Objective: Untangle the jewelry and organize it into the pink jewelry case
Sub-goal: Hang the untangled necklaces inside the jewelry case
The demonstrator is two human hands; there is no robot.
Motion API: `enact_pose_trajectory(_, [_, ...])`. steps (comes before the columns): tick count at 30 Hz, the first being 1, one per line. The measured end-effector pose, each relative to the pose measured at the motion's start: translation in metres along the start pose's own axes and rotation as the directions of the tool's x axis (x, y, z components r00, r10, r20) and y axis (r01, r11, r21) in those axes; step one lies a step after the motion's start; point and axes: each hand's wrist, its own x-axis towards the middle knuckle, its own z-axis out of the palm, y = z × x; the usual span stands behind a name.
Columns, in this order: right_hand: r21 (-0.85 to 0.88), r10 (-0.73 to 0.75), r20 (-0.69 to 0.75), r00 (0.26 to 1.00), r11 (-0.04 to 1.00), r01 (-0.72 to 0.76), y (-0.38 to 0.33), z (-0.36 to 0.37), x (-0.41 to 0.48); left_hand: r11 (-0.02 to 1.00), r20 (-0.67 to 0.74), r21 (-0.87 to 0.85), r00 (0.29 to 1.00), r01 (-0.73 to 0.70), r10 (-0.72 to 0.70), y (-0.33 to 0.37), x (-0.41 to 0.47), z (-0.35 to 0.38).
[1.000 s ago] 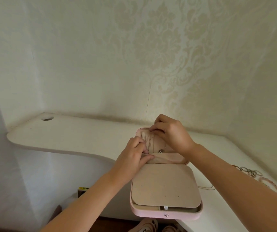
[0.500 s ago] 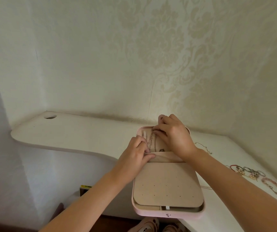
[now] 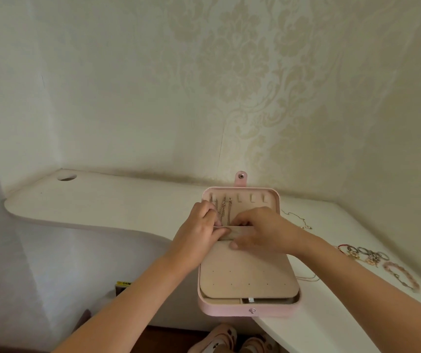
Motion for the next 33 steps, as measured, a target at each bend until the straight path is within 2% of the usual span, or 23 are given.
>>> enact_pose_trajectory(5, [-0.013, -0.025, 0.069, 0.997, 1.000, 0.026, -0.005, -0.007, 0.002, 0.999, -0.007, 0.038, 1.000, -0.028, 0.028, 0.002, 0.001, -0.001])
enact_pose_trajectory(6, [-0.034, -0.052, -0.005, 0.999, 0.998, 0.052, -0.008, -0.011, 0.002, 0.999, -0.010, 0.038, 0.999, -0.032, 0.033, 0.003, 0.001, -0.002])
enact_pose_trajectory(7, [-0.064, -0.079, -0.159, 0.984, 0.996, 0.069, -0.010, -0.016, 0.004, 0.999, -0.011, 0.031, 0.999, -0.031, 0.031, 0.004, 0.001, -0.002])
enact_pose_trajectory(9, [-0.145, -0.142, -0.510, 0.849, 0.986, 0.078, -0.012, -0.030, 0.009, 0.999, -0.001, 0.018, 0.999, -0.034, 0.034, 0.004, 0.002, -0.002])
enact_pose_trajectory(10, [-0.178, -0.168, -0.576, 0.800, 0.981, 0.077, -0.012, -0.037, 0.014, 0.999, 0.005, 0.020, 0.999, -0.040, 0.040, 0.004, 0.002, -0.001])
enact_pose_trajectory(11, [-0.179, -0.167, -0.550, 0.818, 0.981, 0.079, -0.012, -0.043, 0.018, 0.999, 0.009, 0.027, 0.999, -0.045, 0.045, 0.005, 0.002, -0.002])
enact_pose_trajectory(13, [-0.079, -0.082, -0.358, 0.930, 0.995, 0.058, -0.015, -0.052, 0.027, 0.997, 0.010, 0.047, 0.998, -0.061, 0.061, 0.006, 0.004, -0.003])
enact_pose_trajectory(14, [-0.049, -0.061, -0.267, 0.962, 0.998, 0.050, -0.016, -0.054, 0.032, 0.995, 0.009, 0.060, 0.997, -0.077, 0.077, 0.007, 0.004, -0.003])
enact_pose_trajectory(17, [-0.049, -0.076, -0.140, 0.987, 0.996, 0.070, -0.015, -0.055, 0.044, 0.992, 0.017, 0.073, 0.995, -0.098, 0.097, 0.008, 0.004, -0.004])
enact_pose_trajectory(21, [0.050, -0.091, -0.094, 0.991, 0.994, 0.096, -0.011, -0.059, 0.045, 0.996, 0.038, 0.069, 0.998, -0.058, 0.055, 0.012, 0.003, -0.008])
enact_pose_trajectory(24, [0.054, -0.094, -0.104, 0.990, 0.994, 0.100, -0.008, -0.056, 0.045, 0.992, 0.038, 0.099, 0.996, -0.084, 0.080, 0.016, 0.006, -0.009])
enact_pose_trajectory(29, [0.061, -0.081, -0.128, 0.988, 0.994, 0.089, -0.006, -0.052, 0.049, 0.941, 0.030, 0.318, 0.994, -0.111, 0.107, 0.021, 0.009, -0.013])
enact_pose_trajectory(33, [0.059, -0.089, -0.139, 0.986, 0.993, 0.098, -0.004, -0.051, 0.048, 0.915, 0.045, 0.393, 0.996, -0.088, 0.077, 0.024, 0.009, -0.014])
